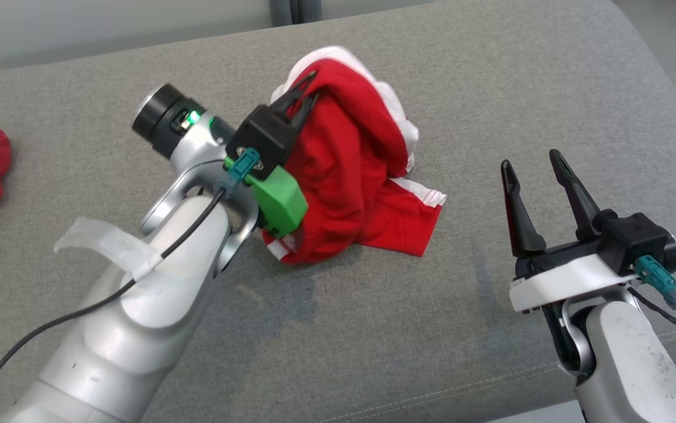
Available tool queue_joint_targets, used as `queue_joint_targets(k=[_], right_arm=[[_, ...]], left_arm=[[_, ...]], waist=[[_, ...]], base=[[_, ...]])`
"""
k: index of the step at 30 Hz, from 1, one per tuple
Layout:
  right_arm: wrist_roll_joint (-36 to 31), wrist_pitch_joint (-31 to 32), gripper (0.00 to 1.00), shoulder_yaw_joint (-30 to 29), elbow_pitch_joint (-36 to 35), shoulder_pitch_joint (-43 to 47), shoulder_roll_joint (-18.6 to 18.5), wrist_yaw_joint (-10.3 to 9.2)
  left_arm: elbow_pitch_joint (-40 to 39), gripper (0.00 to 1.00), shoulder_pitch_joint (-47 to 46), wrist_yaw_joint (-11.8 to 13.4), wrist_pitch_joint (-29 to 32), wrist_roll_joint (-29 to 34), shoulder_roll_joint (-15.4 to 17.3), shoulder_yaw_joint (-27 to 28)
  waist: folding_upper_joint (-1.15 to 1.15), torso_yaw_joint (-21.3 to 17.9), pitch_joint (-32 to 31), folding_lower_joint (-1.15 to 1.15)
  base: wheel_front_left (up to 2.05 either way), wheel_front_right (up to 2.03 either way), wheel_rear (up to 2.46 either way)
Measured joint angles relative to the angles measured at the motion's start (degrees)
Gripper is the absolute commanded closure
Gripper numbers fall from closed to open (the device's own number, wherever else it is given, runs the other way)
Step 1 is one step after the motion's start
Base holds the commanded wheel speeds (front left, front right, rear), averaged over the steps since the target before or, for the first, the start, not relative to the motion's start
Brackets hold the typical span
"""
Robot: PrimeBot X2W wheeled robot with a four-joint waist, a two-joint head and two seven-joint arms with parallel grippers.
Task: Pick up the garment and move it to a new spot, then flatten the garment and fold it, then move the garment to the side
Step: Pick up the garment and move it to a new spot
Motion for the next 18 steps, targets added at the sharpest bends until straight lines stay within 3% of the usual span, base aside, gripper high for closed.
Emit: queue_joint_targets(k=[7, 18], right_arm=[[0.0, 0.0, 0.00, -0.6, -0.5, 0.0, -0.1, 0.00], [-0.4, 0.0, 0.00, -1.4, -0.3, -0.2, -0.2, 0.07]], left_arm=[[5.0, 1.00, 8.1, -0.4, 0.6, 0.1, 5.4, -1.3], [6.5, 1.00, 8.3, 0.0, -2.4, 2.9, 10.9, 0.5]], waist=[[0.00, 1.4, 1.6, 0.00], [0.00, 3.9, 2.4, 0.00]], base=[[0.00, 0.00, 0.00], [0.00, 0.00, 0.00]])
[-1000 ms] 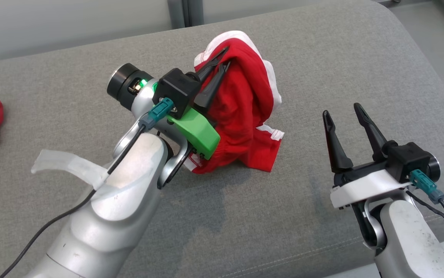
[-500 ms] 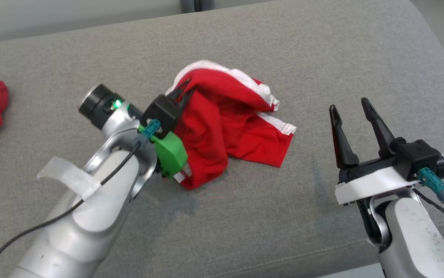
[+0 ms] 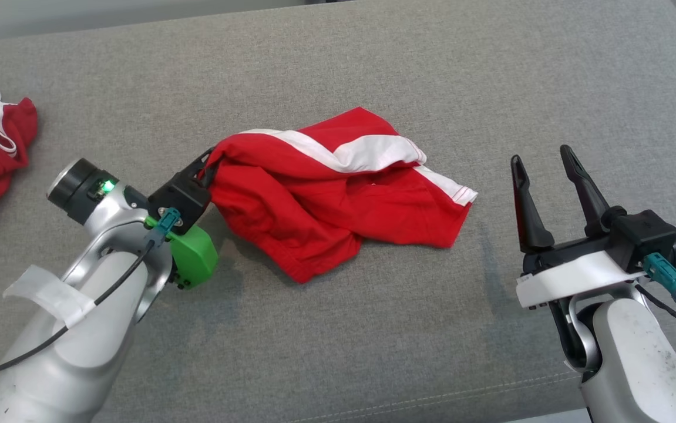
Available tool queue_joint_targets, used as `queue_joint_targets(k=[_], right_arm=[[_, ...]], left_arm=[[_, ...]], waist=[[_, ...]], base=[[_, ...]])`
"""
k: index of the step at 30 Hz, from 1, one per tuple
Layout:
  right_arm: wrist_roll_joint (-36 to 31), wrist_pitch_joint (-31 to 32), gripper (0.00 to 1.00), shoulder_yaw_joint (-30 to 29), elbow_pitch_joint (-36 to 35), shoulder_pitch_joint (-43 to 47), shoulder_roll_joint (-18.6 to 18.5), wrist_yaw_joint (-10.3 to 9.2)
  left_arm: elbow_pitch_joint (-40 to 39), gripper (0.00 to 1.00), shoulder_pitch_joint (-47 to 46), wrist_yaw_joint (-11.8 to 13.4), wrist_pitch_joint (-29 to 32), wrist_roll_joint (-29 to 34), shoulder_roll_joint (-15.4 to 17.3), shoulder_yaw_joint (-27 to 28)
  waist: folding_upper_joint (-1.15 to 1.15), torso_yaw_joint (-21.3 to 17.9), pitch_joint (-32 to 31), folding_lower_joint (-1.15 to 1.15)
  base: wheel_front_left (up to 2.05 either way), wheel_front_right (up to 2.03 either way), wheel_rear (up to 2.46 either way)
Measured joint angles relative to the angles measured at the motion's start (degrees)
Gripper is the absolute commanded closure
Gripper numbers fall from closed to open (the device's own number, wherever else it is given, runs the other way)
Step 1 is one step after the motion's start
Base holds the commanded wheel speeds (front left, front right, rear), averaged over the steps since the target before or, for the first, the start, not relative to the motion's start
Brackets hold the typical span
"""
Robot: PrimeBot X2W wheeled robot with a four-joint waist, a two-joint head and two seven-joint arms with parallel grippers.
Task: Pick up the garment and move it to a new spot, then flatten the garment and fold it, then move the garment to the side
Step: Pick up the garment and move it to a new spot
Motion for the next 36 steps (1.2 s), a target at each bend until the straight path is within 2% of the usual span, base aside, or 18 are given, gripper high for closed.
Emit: queue_joint_targets(k=[5, 9, 20, 27, 28, 31, 33, 34, 35, 36], right_arm=[[0.0, 0.0, 0.00, 0.6, 0.2, 0.0, 0.1, 0.07], [0.0, 0.0, 0.00, 0.9, 0.5, 0.0, 0.1, 0.20], [0.0, 0.0, 0.00, 0.9, 2.0, 0.0, 0.1, 0.59], [0.5, 0.0, 0.00, 1.1, 5.8, 0.0, -0.1, 1.79], [0.5, 0.0, 0.00, 1.1, 6.6, 0.0, -0.2, 1.89], [0.5, 0.0, 0.00, 1.5, 9.0, -0.2, -1.3, 2.27], [0.9, 0.0, 0.00, 1.8, 10.6, -1.2, -1.7, 2.78], [1.1, 0.1, 0.00, 2.1, 11.3, -2.0, -1.7, 3.15], [1.3, 0.5, 0.00, 2.4, 11.8, -2.9, -1.6, 3.35], [1.9, 0.9, 0.00, 2.6, 12.4, -3.8, -1.6, 3.63]], left_arm=[[-1.3, 1.00, -1.8, 1.4, -1.7, 2.9, 1.7, -0.1], [-1.8, 1.00, -0.1, 1.5, -2.4, 2.2, -0.3, -1.0], [0.3, 1.00, 11.6, 4.6, -3.3, -4.4, -4.7, 0.8], [1.0, 0.99, 13.9, 6.3, -3.4, -5.9, -5.6, 2.7], [1.0, 0.96, 14.0, 6.3, -3.4, -6.1, -5.6, 3.1], [1.5, 0.75, 14.0, 6.8, -3.4, -6.8, -5.6, 3.7], [1.7, 0.57, 14.0, 6.8, -3.4, -7.2, -5.8, 4.2], [1.7, 0.17, 14.0, 7.1, -3.4, -7.4, -5.9, 4.5], [1.7, 0.00, 14.0, 7.2, -3.4, -7.8, -6.2, 5.1], [1.6, 0.00, 14.0, 7.3, -3.4, -8.2, -6.4, 5.7]], waist=[[0.00, 0.2, 0.0, 0.00], [0.00, 0.3, -0.1, 0.00], [0.00, 1.4, -0.2, 0.00], [0.00, 3.1, -0.5, 0.00], [0.00, 3.3, -0.5, 0.00], [0.00, 4.1, -0.4, 0.00], [0.00, 4.8, -0.3, 0.00], [0.00, 5.1, -0.2, 0.00], [0.00, 5.5, -0.2, 0.00], [0.00, 5.8, -0.1, 0.00]], base=[[0.00, 0.00, 0.00], [0.00, 0.00, 0.00], [0.00, 0.00, 0.00], [0.00, 0.00, 0.00], [0.00, 0.00, 0.00], [0.00, 0.00, 0.00], [0.00, 0.00, 0.00], [0.00, 0.00, 0.00], [0.00, 0.00, 0.00], [0.00, 0.00, 0.00]])
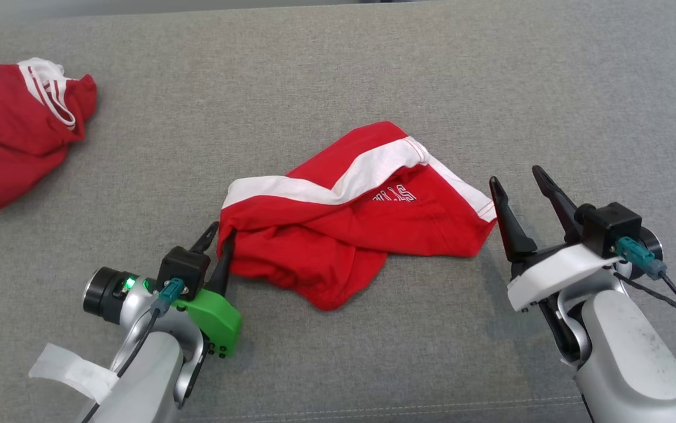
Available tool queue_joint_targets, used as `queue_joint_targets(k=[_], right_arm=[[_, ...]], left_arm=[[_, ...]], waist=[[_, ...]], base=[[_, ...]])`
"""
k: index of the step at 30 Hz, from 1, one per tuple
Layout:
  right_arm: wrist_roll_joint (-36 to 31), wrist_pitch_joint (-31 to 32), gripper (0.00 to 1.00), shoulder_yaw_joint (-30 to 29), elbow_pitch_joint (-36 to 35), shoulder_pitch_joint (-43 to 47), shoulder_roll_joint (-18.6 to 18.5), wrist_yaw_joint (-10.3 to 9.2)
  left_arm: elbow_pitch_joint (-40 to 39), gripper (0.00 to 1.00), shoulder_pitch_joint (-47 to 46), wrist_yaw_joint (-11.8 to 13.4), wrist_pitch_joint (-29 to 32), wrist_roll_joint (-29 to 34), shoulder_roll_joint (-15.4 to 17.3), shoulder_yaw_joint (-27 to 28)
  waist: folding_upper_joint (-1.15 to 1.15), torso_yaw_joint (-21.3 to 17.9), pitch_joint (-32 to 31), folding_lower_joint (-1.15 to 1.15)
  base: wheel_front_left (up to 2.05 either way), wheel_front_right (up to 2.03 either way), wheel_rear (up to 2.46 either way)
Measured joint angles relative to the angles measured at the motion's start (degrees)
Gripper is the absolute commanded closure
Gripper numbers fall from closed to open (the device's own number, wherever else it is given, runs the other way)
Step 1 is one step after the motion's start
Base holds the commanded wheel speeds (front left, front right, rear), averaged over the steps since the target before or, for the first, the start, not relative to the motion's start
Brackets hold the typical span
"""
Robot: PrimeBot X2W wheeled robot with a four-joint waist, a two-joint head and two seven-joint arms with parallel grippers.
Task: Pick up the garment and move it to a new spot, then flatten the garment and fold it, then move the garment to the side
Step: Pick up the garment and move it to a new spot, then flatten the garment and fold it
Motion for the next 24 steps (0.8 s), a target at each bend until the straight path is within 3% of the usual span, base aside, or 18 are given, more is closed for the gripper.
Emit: queue_joint_targets(k=[16, 24], right_arm=[[12.8, 10.8, 0.00, -0.7, 9.5, -10.5, -0.9, 1.00], [16.4, 16.9, 0.00, 7.1, 12.2, -13.9, -4.8, 1.01]], left_arm=[[-11.7, 0.00, 1.3, 0.2, -0.2, -4.1, -4.7, 5.1], [-16.1, 0.00, 3.0, 0.2, -0.2, -4.1, -4.9, 5.1]], waist=[[0.00, 6.5, 0.7, 0.00], [0.00, 10.0, 1.2, 0.00]], base=[[0.00, 0.00, 0.00], [0.00, 0.00, 0.00]])
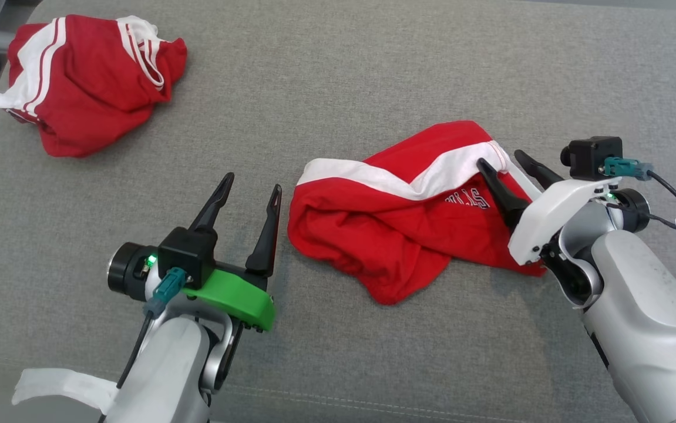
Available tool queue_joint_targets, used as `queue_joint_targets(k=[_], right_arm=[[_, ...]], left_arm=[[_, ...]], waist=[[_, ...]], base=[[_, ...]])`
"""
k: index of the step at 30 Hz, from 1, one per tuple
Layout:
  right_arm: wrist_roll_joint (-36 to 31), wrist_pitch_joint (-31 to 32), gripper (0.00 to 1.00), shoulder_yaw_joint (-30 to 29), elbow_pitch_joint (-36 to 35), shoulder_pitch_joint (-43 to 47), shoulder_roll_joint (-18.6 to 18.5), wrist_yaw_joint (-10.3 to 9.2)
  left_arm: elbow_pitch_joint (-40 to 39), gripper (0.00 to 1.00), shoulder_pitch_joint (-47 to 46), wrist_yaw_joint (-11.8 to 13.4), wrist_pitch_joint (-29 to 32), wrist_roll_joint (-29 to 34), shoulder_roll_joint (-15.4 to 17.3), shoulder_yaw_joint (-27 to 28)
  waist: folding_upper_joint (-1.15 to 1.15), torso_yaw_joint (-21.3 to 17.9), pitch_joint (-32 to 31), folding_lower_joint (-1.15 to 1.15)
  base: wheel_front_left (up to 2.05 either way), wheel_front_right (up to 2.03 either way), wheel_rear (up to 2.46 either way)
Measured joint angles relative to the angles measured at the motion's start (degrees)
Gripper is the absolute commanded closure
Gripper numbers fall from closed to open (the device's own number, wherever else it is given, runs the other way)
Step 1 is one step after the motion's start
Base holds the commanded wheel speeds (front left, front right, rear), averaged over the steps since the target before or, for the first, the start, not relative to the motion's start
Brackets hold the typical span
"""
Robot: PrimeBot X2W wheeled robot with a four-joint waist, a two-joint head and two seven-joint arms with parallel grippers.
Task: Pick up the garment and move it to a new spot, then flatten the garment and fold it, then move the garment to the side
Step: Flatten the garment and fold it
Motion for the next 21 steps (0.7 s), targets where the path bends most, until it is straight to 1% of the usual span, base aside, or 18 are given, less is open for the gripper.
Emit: queue_joint_targets(k=[4, 6, 10, 14, 21], right_arm=[[1.1, 2.0, 0.00, 2.3, 1.1, -1.2, -2.0, 0.00], [1.9, 2.0, 0.00, 2.9, 1.4, -1.5, -2.8, -0.01], [4.2, 2.9, 0.00, 4.4, 2.0, -2.5, -3.1, 0.00], [6.4, 4.0, 0.00, 6.4, 2.5, -2.5, -4.2, 0.00], [10.6, 5.1, 0.00, 9.0, 3.0, -2.7, -4.2, 0.00]], left_arm=[[-0.9, 0.00, 0.9, 0.0, 0.0, 0.1, 0.0, 0.1], [-1.6, 0.00, 1.5, 0.0, 0.0, 0.2, 0.0, 0.4], [-2.5, 0.00, 2.7, 0.0, 0.0, 0.5, 0.0, 0.8], [-3.0, 0.00, 3.6, 0.0, 0.0, 0.6, 0.0, 1.0], [-4.0, 0.00, 4.6, 0.0, 0.0, 1.1, 0.0, 1.7]], waist=[[0.00, 1.4, 0.3, 0.00], [0.00, 1.9, 0.5, 0.00], [0.00, 2.3, 0.7, 0.00], [0.00, 2.2, 0.7, 0.00], [0.00, 1.7, 0.8, 0.00]], base=[[0.00, 0.00, 0.00], [0.00, 0.00, 0.00], [0.00, 0.00, 0.00], [0.00, 0.00, 0.00], [0.00, 0.00, 0.00]])
